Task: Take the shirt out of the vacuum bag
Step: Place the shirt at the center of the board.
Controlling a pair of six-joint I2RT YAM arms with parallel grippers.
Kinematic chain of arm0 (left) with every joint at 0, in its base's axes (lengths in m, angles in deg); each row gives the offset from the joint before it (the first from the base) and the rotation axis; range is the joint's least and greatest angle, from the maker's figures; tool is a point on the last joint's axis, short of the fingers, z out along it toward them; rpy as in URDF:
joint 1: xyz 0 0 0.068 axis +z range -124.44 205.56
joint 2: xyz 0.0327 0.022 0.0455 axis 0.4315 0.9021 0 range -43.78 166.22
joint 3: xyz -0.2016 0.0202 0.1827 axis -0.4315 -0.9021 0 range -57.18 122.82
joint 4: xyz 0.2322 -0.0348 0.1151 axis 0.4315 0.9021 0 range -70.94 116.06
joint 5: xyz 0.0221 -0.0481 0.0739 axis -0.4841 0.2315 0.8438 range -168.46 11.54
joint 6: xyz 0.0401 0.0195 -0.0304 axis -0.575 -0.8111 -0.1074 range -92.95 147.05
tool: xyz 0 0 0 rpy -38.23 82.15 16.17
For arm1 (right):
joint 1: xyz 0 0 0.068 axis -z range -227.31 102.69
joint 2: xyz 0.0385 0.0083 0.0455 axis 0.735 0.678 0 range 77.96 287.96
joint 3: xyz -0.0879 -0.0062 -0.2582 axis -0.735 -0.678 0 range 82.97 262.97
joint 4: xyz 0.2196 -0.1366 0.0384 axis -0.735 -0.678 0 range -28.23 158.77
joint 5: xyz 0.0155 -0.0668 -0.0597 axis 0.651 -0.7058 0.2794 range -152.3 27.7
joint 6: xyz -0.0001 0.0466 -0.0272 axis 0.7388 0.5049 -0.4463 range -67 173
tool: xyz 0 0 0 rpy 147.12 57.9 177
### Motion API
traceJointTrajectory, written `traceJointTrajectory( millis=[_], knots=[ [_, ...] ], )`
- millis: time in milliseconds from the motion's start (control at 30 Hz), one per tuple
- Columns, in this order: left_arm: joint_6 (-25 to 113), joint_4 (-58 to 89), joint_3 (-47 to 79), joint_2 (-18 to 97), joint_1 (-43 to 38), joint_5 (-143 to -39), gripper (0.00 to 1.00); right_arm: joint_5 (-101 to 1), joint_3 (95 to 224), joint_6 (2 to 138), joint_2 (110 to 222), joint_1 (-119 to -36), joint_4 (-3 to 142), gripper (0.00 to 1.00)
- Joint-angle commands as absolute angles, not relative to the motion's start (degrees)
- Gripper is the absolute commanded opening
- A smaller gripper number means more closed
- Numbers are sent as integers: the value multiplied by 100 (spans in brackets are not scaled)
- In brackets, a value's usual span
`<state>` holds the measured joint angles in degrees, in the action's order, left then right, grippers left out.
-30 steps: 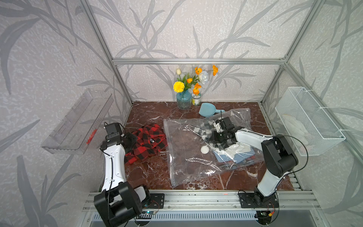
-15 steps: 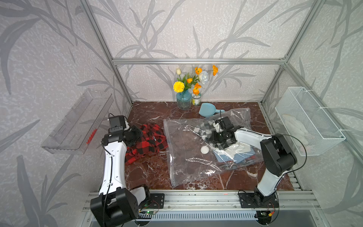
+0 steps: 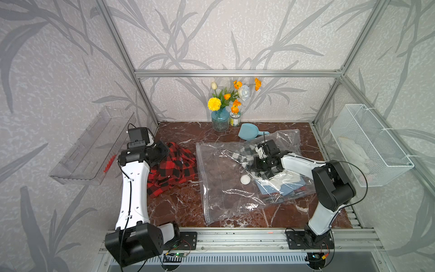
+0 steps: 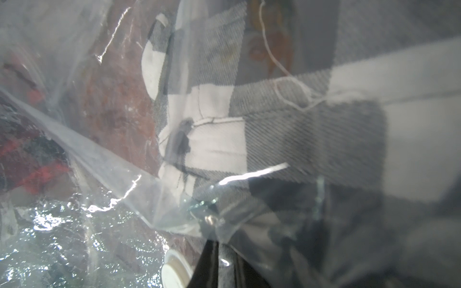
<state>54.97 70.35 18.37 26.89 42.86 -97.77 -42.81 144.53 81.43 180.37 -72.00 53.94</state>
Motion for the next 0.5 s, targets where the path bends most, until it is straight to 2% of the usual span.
traceJointTrajectory(
  millis=[0,367,467],
  knots=[
    [5190,7280,2121,2739,4419,-9697,11,-4417,14444,8096,18074,-7183,5129,16],
    [4815,6905,1184,2923,5310,-9533,13,-4358,14404,8094,18139,-7165,5216,16],
    [4637,6562,963,3250,5567,-9501,18,-4357,14370,8079,18162,-7165,5246,16]
  ],
)
